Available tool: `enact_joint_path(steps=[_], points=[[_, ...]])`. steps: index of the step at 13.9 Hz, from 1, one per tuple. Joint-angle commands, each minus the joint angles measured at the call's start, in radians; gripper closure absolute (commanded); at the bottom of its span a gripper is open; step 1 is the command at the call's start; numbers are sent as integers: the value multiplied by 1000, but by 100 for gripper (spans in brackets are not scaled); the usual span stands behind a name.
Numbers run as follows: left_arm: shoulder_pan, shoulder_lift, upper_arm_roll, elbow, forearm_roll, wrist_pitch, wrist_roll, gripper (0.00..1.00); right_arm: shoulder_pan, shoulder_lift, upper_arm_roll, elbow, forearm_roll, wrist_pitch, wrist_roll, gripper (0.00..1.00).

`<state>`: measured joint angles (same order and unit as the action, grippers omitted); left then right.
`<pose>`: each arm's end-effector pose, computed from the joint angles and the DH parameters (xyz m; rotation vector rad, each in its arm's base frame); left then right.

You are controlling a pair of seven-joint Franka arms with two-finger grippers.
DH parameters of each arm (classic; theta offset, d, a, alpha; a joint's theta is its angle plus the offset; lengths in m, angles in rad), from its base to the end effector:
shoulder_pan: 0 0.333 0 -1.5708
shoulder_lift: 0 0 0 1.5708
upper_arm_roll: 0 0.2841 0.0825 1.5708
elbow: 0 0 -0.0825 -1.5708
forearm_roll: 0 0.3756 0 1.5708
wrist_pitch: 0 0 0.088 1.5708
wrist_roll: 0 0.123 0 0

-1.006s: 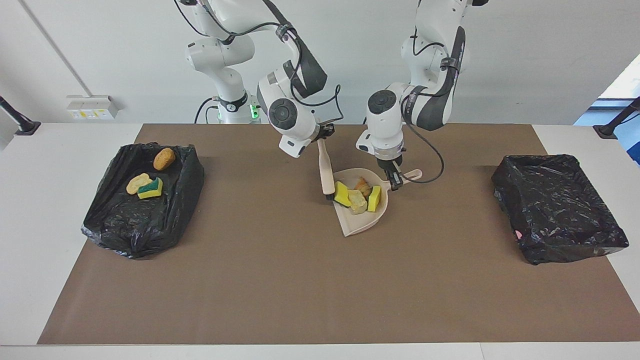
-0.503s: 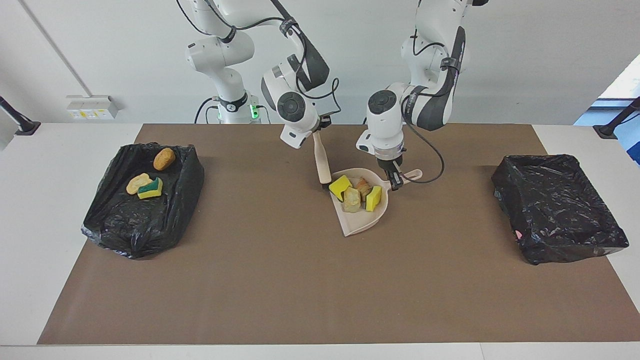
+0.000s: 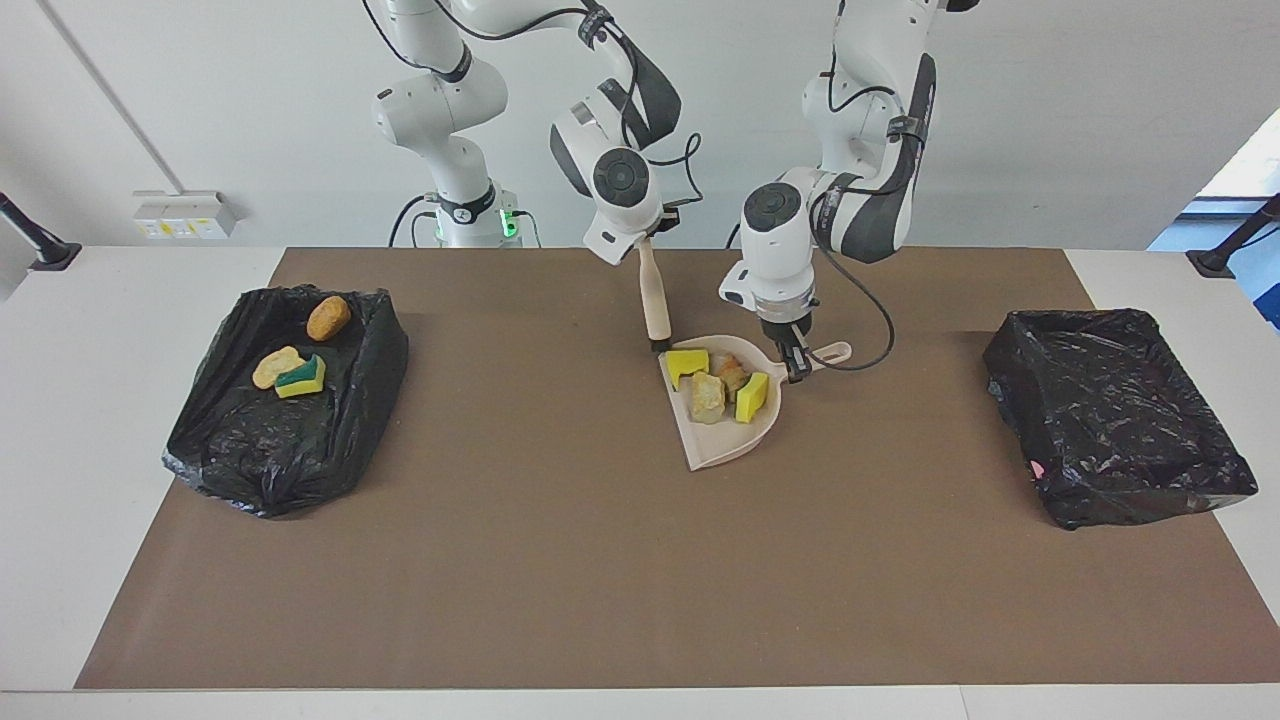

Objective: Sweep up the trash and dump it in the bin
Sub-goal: 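Carry the loaded dustpan with the left gripper to the other bin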

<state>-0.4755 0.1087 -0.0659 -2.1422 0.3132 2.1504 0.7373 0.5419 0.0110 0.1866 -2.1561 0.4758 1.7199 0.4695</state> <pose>0.4660 -0.2605 0.3053 -2.1579 1.9394 0.1784 0.3218 0.3538 0.3347 -2.8763 -0.1134 0.9147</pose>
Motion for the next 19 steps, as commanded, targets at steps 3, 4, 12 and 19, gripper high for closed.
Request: enact_joint_path(steps=[3, 4, 12, 19], points=[[51, -53, -3, -30, -9, -39, 65, 100, 33, -126, 1, -77, 0, -13, 159, 100], [66, -60, -3, -30, -9, -61, 66, 100, 52, -155, -1, -106, 0, 9, 156, 100], [292, -231, 0, -88, -9, -107, 273, 100, 99, -161, -1, -244, 1, 265, 104, 100], [788, -210, 9, 65, -45, -93, 846, 100, 148, -105, -1, -252, 0, 352, 118, 100]])
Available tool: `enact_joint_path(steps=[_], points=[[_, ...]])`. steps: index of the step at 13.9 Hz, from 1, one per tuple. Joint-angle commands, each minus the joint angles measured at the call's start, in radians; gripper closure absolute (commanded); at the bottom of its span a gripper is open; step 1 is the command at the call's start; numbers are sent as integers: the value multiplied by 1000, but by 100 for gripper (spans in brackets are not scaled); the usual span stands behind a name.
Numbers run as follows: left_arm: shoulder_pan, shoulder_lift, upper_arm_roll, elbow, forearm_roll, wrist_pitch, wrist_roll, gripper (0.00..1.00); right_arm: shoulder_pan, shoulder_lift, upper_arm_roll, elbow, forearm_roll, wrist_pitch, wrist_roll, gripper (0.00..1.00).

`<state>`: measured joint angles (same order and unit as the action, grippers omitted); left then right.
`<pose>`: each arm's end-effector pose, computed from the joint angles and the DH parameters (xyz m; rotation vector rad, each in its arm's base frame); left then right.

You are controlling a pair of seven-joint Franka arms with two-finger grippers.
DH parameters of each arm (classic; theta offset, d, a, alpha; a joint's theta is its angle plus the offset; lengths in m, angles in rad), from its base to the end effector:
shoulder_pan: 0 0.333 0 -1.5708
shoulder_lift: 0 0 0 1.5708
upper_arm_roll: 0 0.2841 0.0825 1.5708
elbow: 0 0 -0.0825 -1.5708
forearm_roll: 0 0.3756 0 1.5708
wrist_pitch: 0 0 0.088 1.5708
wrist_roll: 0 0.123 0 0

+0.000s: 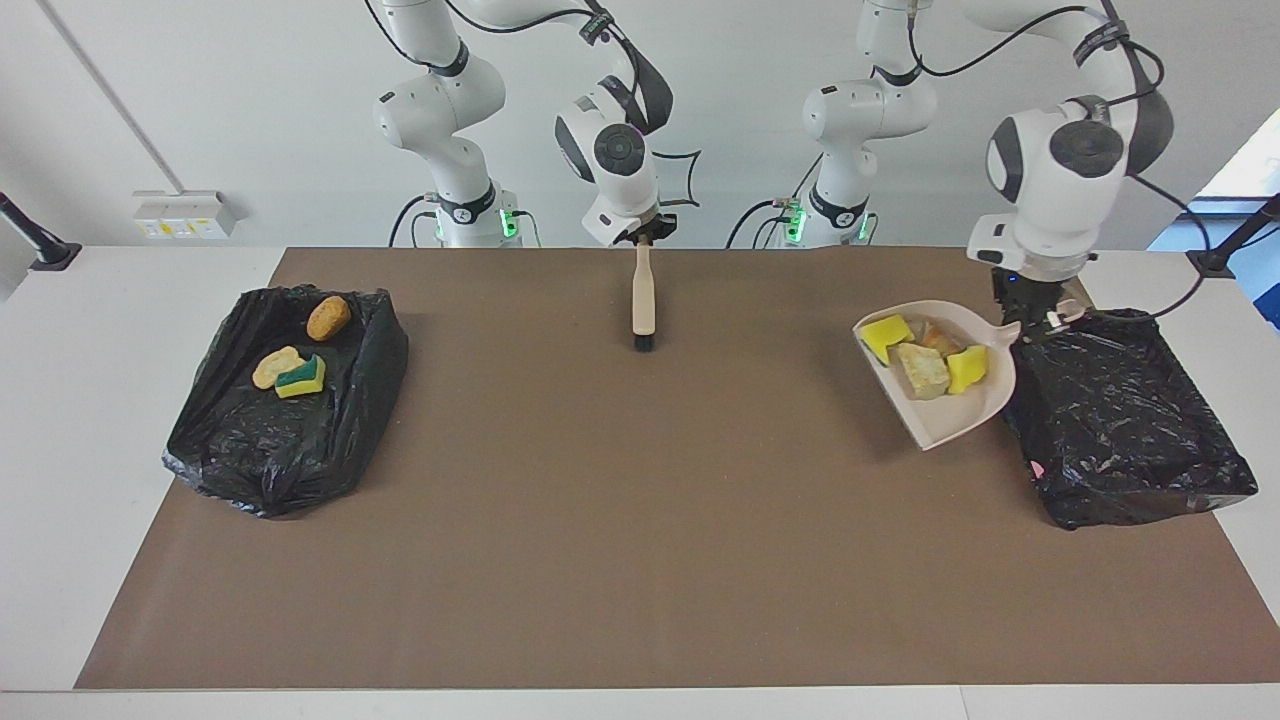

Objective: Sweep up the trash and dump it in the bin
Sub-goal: 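Tip the dustpan over the black bin with the left gripper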

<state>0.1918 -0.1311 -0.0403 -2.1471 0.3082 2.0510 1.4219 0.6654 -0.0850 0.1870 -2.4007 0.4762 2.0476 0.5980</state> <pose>0.5038 0.0976 0.4213 -2.2161 1.8831 0.2557 0.2715 0.3571 0.2917 -2.9607 0.0405 0.6686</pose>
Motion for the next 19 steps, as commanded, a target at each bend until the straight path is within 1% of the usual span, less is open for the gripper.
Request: enact_joint_path(steps=[1, 3, 5, 6, 7, 9, 10, 13, 15, 16, 17, 18, 19], points=[[183, 44, -17, 105, -59, 18, 242, 100, 25, -7, -1, -8, -1, 29, -12, 100], [299, 82, -17, 166, -72, 66, 387, 100, 37, -7, -1, -15, -10, 43, -12, 100], [385, 137, -16, 237, -69, 142, 565, 100, 40, -1, -1, -20, -11, 49, -15, 100], [393, 166, -13, 272, -58, 155, 613, 100, 42, -1, -1, -21, -14, 52, -14, 100], [397, 191, -10, 289, -22, 164, 615, 100, 40, 2, -1, -21, -18, 52, -15, 100], [388, 225, -10, 337, 157, 202, 592, 100, 42, 2, -1, -24, -37, 54, -15, 100], [379, 241, -10, 343, 214, 196, 521, 100, 40, 2, -1, -34, -39, 62, -14, 100], [342, 249, -10, 331, 414, 190, 301, 100, 42, 16, -1, -51, -42, 114, -12, 100], [337, 257, -12, 329, 562, 187, 200, 100, 43, 30, -1, -51, -41, 131, -11, 100], [310, 248, -10, 319, 610, 175, 177, 100, 43, 30, -1, -51, -41, 131, -11, 100], [301, 240, -10, 306, 667, 161, 161, 100, 43, 36, -1, -49, -42, 131, -15, 88], [298, 226, -10, 291, 718, 158, 132, 100, 40, 42, -1, -43, -42, 131, -20, 64], [285, 220, -10, 286, 768, 144, 117, 100, 42, 44, -1, -37, -42, 131, -26, 20]])
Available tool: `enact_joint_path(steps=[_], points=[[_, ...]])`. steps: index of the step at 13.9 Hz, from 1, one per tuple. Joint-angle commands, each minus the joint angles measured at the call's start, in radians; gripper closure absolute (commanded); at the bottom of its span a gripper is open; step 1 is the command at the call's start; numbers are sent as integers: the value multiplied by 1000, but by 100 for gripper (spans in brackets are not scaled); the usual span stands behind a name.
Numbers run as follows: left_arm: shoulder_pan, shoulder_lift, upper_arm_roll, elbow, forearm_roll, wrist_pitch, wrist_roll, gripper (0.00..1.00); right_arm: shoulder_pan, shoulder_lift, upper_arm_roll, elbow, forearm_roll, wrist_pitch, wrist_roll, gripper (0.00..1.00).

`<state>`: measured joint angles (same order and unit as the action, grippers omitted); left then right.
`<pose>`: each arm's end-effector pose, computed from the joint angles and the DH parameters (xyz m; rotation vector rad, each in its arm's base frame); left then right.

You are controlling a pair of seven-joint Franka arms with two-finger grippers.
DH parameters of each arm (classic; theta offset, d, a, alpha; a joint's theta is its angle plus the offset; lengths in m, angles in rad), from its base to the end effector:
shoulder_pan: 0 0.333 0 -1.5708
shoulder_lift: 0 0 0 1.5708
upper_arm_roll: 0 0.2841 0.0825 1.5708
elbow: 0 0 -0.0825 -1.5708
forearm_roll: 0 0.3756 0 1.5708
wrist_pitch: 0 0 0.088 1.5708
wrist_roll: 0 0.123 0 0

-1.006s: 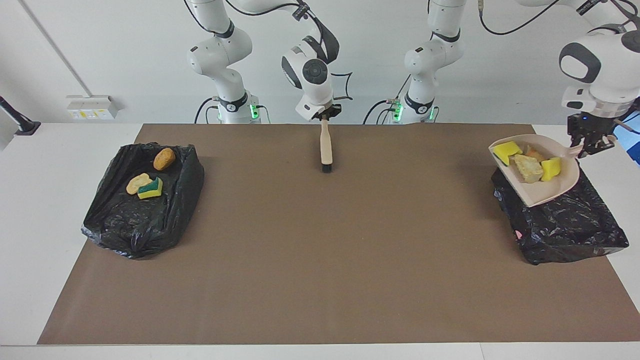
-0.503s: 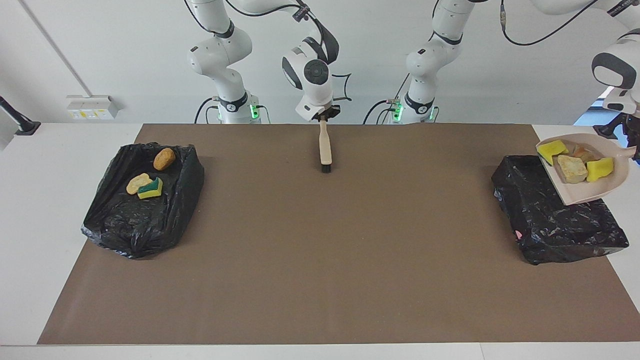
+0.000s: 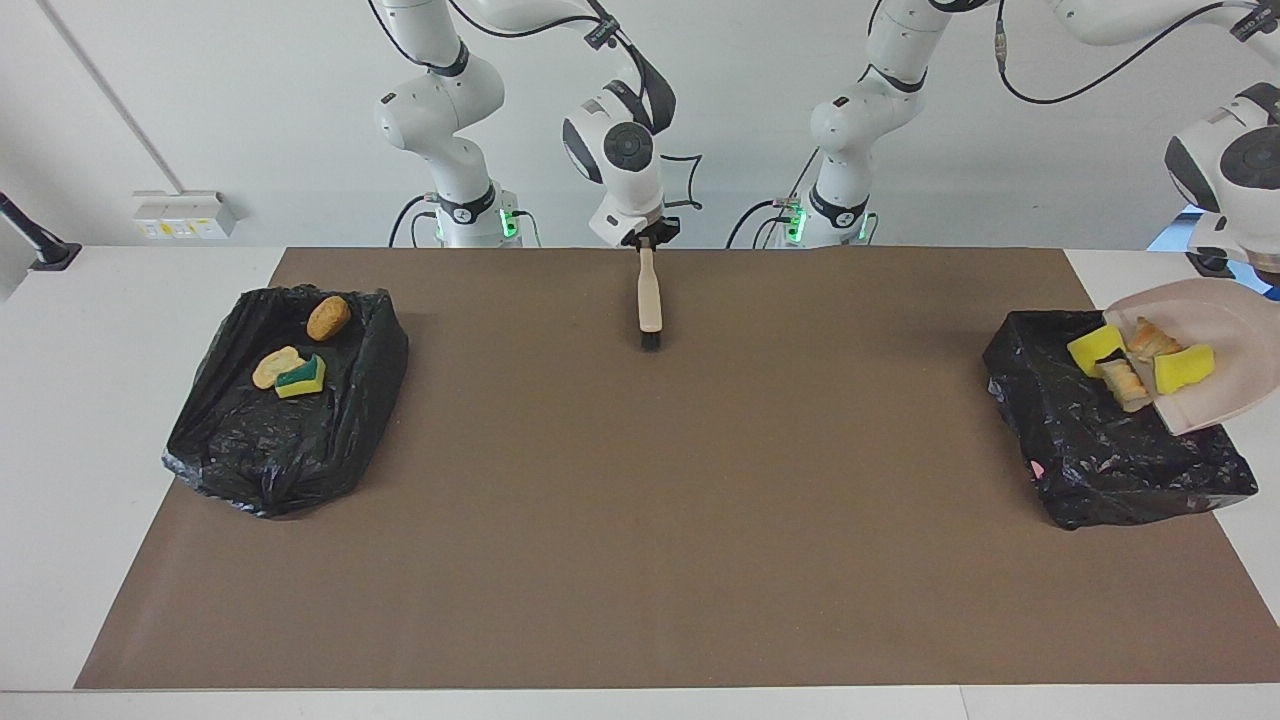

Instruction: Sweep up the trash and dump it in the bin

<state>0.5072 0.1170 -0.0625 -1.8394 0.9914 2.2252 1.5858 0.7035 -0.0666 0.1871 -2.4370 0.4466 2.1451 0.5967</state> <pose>0.5425 0.3007 0.4638 -1.5995 1.7636 0.7513 0.2629 0.3616 0.2736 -2.9894 -0.0065 0.5863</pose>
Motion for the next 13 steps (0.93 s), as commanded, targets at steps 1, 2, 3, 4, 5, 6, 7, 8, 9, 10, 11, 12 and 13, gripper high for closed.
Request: enact_joint_path(steps=[1, 2, 3, 4, 5, 6, 7, 8, 9, 10, 11, 12, 13], points=[[-38, -40, 12, -21, 104, -38, -53, 100, 4, 31, -2, 7, -12, 32, -43, 0], [-38, -43, 12, -14, 113, -38, -52, 100, 4, 39, -2, 22, -12, 29, -46, 0], [-39, -45, 12, -6, 133, -42, -50, 100, 4, 47, -2, 36, -12, 24, -47, 0], [-39, -48, 12, 6, 153, -45, -43, 100, 4, 47, -2, 45, -12, 24, -47, 0], [-39, -54, 12, 21, 161, -45, -27, 100, 1, 45, -3, 61, -12, 18, -47, 0], [-38, -54, 12, 44, 161, -45, 12, 100, -4, 39, -3, 81, -12, 12, -44, 0], [-38, -54, 12, 70, 153, -50, 44, 100, -7, 33, -8, 102, -12, 0, -46, 0], [-39, -57, 4, 83, 141, -77, 62, 100, -13, 30, -12, 131, -14, -13, -44, 0], [-48, -65, -5, 77, 115, -113, 56, 100, -36, 24, -14, 162, -17, -27, -43, 0], [-74, -65, -5, 75, 36, -140, 51, 100, -67, 21, -14, 191, -35, -36, -44, 0], [-84, -60, -3, 74, -82, -157, 46, 100, -99, 18, -14, 222, -80, -43, -43, 0], [-94, -53, -5, 66, -165, -168, 34, 100, -125, 14, -14, 243, -115, -50, -40, 0], [-128, -47, -5, 63, -210, -180, 11, 100, -157, 8, -14, 259, -136, -50, -41, 0]])
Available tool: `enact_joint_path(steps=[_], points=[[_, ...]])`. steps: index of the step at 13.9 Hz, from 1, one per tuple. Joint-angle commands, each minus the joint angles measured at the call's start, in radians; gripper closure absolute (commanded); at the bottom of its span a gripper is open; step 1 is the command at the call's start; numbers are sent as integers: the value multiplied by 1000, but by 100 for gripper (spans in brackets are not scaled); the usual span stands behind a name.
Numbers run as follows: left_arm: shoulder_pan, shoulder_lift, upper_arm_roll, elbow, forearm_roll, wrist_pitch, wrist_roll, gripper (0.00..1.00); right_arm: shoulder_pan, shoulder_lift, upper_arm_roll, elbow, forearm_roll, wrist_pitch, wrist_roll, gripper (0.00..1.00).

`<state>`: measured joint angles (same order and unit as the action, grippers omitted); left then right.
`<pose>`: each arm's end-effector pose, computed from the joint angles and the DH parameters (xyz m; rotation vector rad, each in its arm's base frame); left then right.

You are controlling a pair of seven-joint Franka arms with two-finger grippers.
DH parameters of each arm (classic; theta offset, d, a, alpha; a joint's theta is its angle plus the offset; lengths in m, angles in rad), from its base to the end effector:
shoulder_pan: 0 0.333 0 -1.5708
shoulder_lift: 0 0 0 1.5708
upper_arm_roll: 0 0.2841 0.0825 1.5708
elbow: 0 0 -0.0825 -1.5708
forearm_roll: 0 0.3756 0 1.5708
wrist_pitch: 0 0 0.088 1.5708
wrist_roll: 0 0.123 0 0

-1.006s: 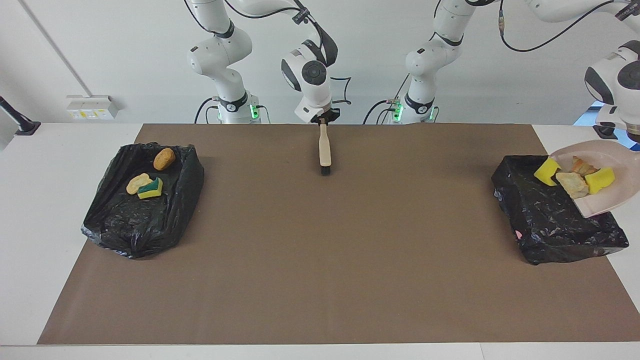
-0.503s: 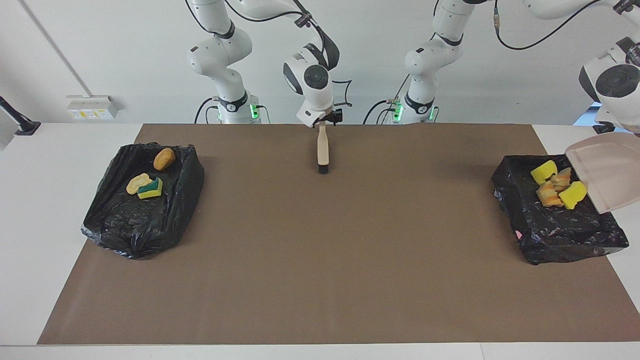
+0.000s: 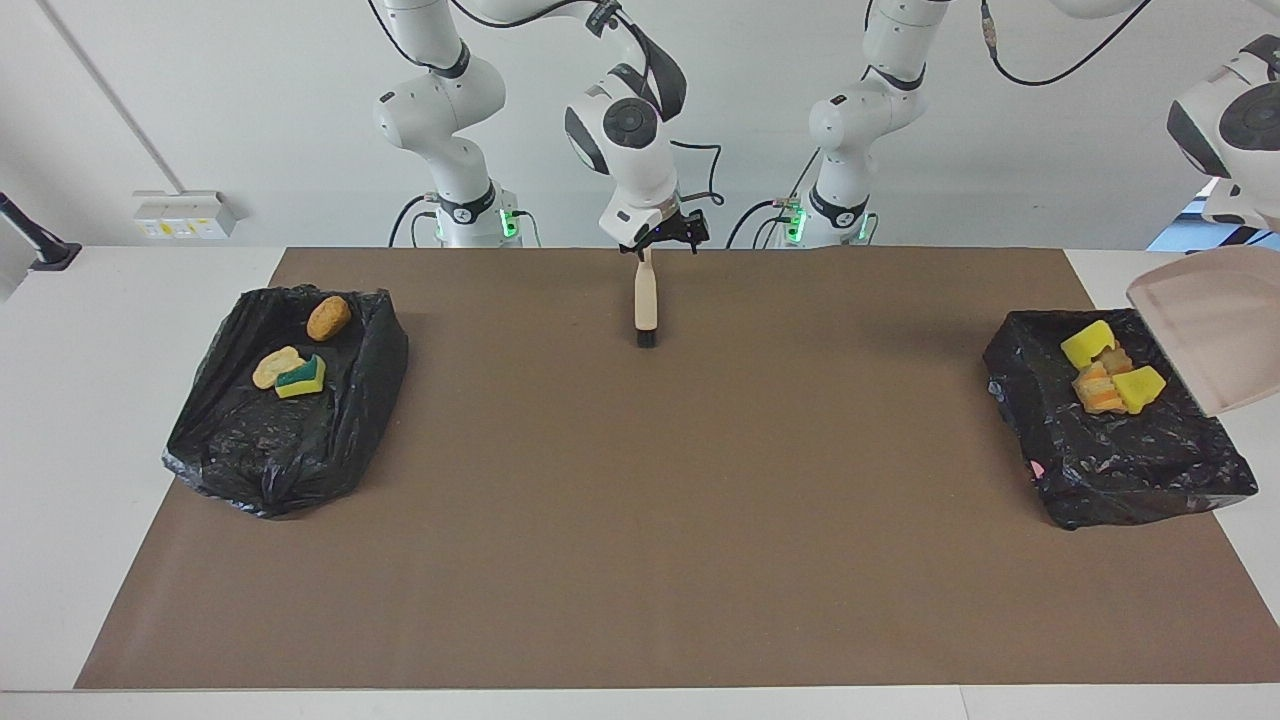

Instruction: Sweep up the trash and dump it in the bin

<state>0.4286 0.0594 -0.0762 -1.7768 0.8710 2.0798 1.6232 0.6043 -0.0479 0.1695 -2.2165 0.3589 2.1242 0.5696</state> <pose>0.5499 0.2558 0.5167 -1.6689 1.7533 0.6974 0.3506 0.3713 0.3533 -2.9229 -0.0102 0.3184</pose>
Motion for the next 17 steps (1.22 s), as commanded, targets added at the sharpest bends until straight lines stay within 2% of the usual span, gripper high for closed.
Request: enact_joint_path(steps=[1, 3, 5, 7, 9, 11, 14, 17], points=[[-76, 22, 9, -1, -124, -44, -75, 100, -102, -13, 4, 56, -81, -30, -22, 0], [-144, 36, 9, -12, -232, -87, -208, 100, -174, -13, 4, 99, -191, -49, -27, 0], [-227, 62, 7, -39, -309, -125, -454, 100, -243, -13, 4, 141, -309, -67, -31, 0], [-324, 88, 9, -39, -390, -187, -740, 100, -340, -13, 2, 196, -328, -91, -88, 0], [-385, 95, 9, -39, -493, -214, -900, 100, -423, -13, -24, 268, -330, -159, -190, 0], [-442, 111, 9, -39, -608, -222, -1117, 100, -420, -13, -120, 337, -333, -249, -284, 0], [-589, 138, 9, -23, -713, -230, -1490, 100, -408, -13, -267, 487, -360, -427, -396, 0], [-704, 259, 9, 136, -822, -262, -1780, 100, -416, -13, -344, 610, -383, -570, -519, 0]])
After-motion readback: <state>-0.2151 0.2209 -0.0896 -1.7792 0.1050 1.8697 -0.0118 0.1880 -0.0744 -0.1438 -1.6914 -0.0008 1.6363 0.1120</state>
